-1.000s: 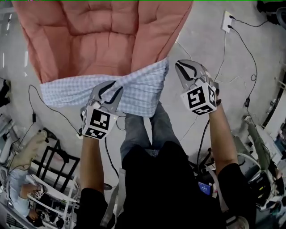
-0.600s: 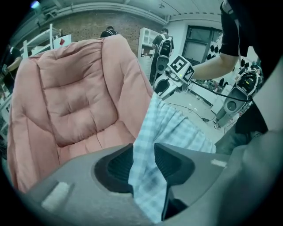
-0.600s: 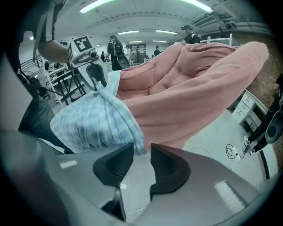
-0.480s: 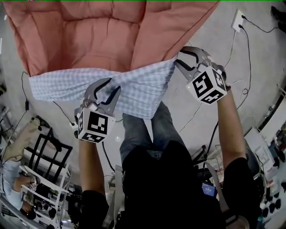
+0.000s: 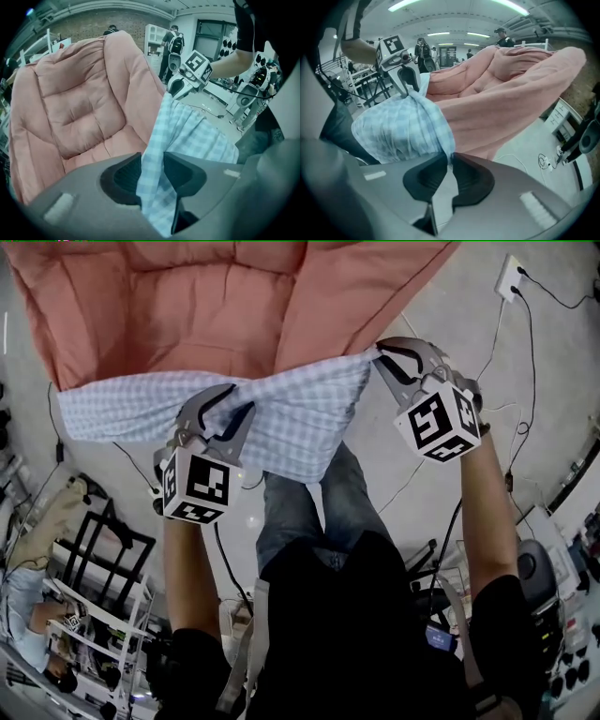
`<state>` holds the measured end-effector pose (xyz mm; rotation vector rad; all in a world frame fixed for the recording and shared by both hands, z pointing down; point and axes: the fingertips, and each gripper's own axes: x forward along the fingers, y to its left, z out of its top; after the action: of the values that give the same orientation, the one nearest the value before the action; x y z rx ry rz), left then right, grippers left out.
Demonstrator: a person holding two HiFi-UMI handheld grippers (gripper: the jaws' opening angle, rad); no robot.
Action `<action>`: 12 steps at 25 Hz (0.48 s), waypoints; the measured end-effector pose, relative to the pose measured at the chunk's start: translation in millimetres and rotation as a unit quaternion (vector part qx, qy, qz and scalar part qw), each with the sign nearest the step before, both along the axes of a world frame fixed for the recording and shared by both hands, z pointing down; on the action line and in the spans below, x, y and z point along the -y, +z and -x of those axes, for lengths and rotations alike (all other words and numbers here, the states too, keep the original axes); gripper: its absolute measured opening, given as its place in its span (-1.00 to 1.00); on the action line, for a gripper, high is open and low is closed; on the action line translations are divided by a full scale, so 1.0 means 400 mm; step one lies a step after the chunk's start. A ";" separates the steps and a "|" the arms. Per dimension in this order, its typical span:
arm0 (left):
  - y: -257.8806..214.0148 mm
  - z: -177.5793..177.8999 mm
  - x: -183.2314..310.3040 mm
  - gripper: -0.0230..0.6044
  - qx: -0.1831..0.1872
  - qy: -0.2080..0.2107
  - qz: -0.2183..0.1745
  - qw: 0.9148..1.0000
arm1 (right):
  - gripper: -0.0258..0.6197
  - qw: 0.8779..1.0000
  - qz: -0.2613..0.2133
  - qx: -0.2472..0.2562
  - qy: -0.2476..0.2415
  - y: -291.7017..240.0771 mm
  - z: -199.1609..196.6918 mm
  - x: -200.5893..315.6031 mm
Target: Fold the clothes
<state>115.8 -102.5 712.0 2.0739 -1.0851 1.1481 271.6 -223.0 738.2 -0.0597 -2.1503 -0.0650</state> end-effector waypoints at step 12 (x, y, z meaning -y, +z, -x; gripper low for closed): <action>-0.043 -0.019 -0.055 -0.68 0.058 0.080 -0.030 0.995 | -0.82 0.983 -0.127 0.062 0.118 -0.258 -0.102 -0.042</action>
<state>123.5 -80.4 694.8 2.1980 -1.0326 1.3438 312.2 -206.2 635.1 0.3552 -2.2409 -0.2104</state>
